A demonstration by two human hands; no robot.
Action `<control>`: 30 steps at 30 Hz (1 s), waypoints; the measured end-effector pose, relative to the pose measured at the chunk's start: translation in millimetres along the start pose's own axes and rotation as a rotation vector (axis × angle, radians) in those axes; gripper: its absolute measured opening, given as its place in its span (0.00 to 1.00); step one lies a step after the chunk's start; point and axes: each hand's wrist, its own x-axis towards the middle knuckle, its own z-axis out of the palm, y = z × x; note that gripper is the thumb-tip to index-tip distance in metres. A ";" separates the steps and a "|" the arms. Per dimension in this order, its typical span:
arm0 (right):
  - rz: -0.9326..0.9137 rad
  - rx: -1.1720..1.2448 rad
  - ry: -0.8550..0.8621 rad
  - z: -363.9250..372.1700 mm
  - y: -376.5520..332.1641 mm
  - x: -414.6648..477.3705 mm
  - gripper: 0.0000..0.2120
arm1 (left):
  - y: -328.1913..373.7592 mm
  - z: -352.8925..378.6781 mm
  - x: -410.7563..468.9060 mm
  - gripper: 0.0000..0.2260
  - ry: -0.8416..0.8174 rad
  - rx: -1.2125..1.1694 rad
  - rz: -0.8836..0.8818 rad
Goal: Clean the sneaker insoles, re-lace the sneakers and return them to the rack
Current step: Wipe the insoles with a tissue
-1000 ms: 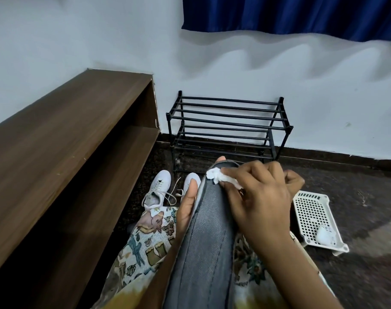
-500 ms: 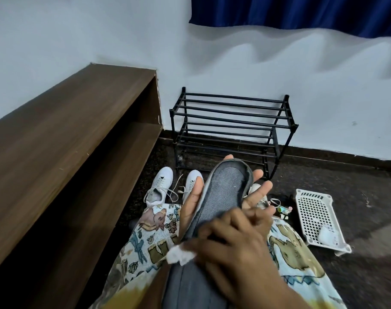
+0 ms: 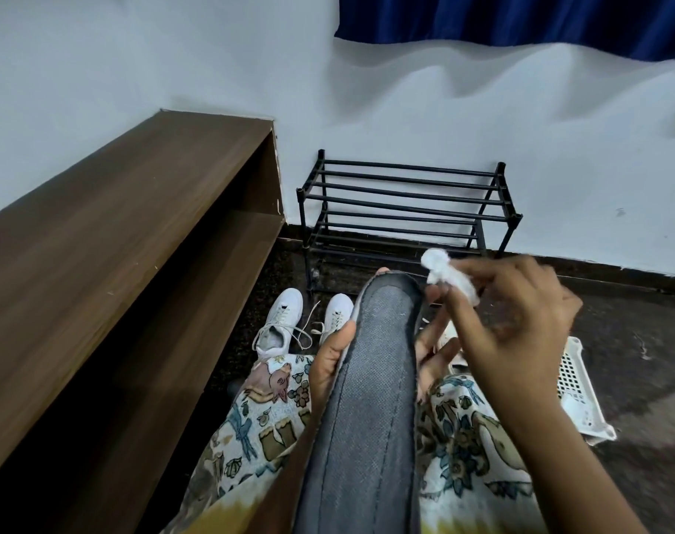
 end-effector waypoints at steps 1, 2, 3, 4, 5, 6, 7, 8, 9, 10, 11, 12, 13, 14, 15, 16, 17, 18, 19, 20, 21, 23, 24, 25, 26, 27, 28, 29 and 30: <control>-0.082 0.062 -0.075 -3.3 -6.6 -7.2 0.06 | 3.0 -0.4 -1.1 0.28 0.045 0.031 0.008; -0.181 0.117 -0.178 -4.7 -12.3 -16.7 0.06 | 5.1 -2.8 2.0 0.30 0.105 0.119 0.028; -0.279 0.141 -0.296 -4.1 -17.5 -25.4 0.05 | 9.2 -3.9 2.8 0.30 0.121 0.143 0.016; -0.342 0.137 -0.392 -2.7 -19.1 -31.3 0.06 | 13.6 -4.2 1.2 0.30 0.095 0.112 -0.013; -0.370 0.089 -0.434 -0.2 -17.3 -32.6 0.07 | 15.7 -7.2 2.9 0.30 0.051 0.072 -0.049; -0.342 0.020 -0.427 2.3 -12.3 -29.5 0.08 | 15.3 -13.1 3.5 0.30 0.043 0.098 -0.053; -0.285 -0.061 -0.369 4.4 -7.0 -23.9 0.08 | 11.3 -9.4 2.3 0.28 0.068 0.152 -0.049; -0.209 -0.142 -0.285 5.8 -1.2 -16.7 0.07 | 8.1 1.7 -2.2 0.25 0.065 0.268 0.019; -0.123 -0.206 -0.192 5.5 4.1 -8.5 0.07 | 9.4 -0.2 -3.3 0.23 0.068 0.349 0.097; -0.028 -0.235 -0.107 3.4 9.4 -0.7 0.06 | 9.6 -5.6 -3.3 0.24 0.076 0.337 0.078; 0.047 -0.227 -0.032 0.4 13.2 5.3 0.06 | 5.6 -8.8 -1.5 0.26 0.037 0.240 0.016; 0.097 -0.183 0.015 -3.3 14.7 8.3 0.06 | 1.7 -5.0 -2.7 0.29 0.004 0.143 -0.035; 0.106 -0.112 0.025 -6.3 13.2 8.1 0.07 | -4.9 -7.4 -2.7 0.30 -0.024 0.054 -0.060; 0.083 -0.024 -0.012 -8.8 8.9 5.0 0.07 | -1.2 -7.4 -1.4 0.31 -0.006 0.027 -0.076; 0.024 0.060 -0.089 -9.9 2.7 -0.5 0.08 | 2.0 -6.5 0.0 0.30 0.004 0.048 -0.060; -0.057 0.122 -0.187 -9.3 -4.2 -8.2 0.08 | 6.1 -4.1 0.5 0.28 -0.016 0.096 -0.029; -0.154 0.156 -0.281 -7.1 -10.6 -16.1 0.07 | 11.5 -2.8 2.1 0.27 -0.034 0.172 -0.006; -0.245 0.163 -0.356 -3.5 -15.1 -23.2 0.06 | 14.2 -2.8 3.1 0.27 0.043 0.263 -0.019; -0.307 0.149 -0.404 0.7 -16.3 -27.7 0.06 | 14.1 -6.1 3.2 0.27 0.137 0.275 -0.041; -0.321 0.111 -0.422 5.1 -14.1 -27.8 0.07 | 13.5 -7.2 1.5 0.27 0.177 0.226 -0.042; -0.289 0.045 -0.401 9.2 -8.6 -24.2 0.08 | 12.9 -10.5 0.0 0.27 0.140 0.158 -0.047; -0.114 -0.113 -0.252 14.4 7.9 -10.2 0.09 | 4.9 -7.2 -3.3 0.27 0.098 0.142 -0.059; 0.009 -0.166 -0.177 14.3 17.7 -2.2 0.09 | 3.0 3.2 -4.9 0.28 0.076 0.165 -0.062; 0.119 -0.186 -0.118 12.1 25.9 4.9 0.09 | 0.3 8.4 -5.8 0.27 0.055 0.199 -0.033; 0.192 -0.161 -0.066 9.1 33.2 10.0 0.08 | 1.3 4.5 -3.8 0.28 0.079 0.222 0.044; 0.233 -0.088 -0.022 6.3 37.0 13.9 0.08 | 3.4 0.2 -1.0 0.28 0.090 0.206 0.086; 0.255 0.010 0.005 4.7 39.2 15.7 0.08 | 1.6 -1.7 0.7 0.29 0.077 0.149 0.056; 0.278 0.112 -0.012 4.7 39.4 16.4 0.10 | -0.5 -2.0 0.6 0.30 0.043 0.080 0.012; 0.294 0.210 -0.066 6.3 38.0 17.0 0.13 | -3.6 -2.3 1.0 0.31 -0.002 0.022 -0.037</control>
